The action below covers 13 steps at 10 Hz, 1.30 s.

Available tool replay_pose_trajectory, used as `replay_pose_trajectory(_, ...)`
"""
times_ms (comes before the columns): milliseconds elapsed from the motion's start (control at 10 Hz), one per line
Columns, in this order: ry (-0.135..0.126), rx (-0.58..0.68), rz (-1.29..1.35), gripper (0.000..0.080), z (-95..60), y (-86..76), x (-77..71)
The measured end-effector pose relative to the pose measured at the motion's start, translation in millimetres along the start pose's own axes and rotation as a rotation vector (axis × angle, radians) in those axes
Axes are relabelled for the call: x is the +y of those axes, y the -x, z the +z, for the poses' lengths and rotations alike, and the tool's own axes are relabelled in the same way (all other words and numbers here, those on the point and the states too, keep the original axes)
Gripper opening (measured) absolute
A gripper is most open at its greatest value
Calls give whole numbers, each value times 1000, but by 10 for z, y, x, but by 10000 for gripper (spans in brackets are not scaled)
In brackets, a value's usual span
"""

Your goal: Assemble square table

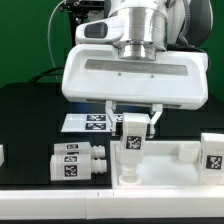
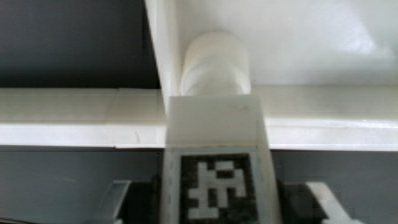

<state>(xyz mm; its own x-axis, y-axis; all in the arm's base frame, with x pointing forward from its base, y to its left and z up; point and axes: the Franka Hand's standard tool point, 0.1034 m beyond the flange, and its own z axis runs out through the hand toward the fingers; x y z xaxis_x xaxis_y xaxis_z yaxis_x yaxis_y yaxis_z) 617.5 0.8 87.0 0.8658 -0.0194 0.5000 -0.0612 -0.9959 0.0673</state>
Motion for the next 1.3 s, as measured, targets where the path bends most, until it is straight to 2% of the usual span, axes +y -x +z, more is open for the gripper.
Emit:
replay_pose_trajectory(300,1,9,-5,284,81,-71,-23)
replay_pose_trajectory(800,9,29,-17,284,190,-10,-47)
replay_pose_trajectory(1100,11,34,-21,284,190,-16,-30)
replay_pose_trajectory(1200,11,34,-22,389,190,-16,-30)
replay_pose_trajectory(1300,11,34,-23,389,190,-16,-30)
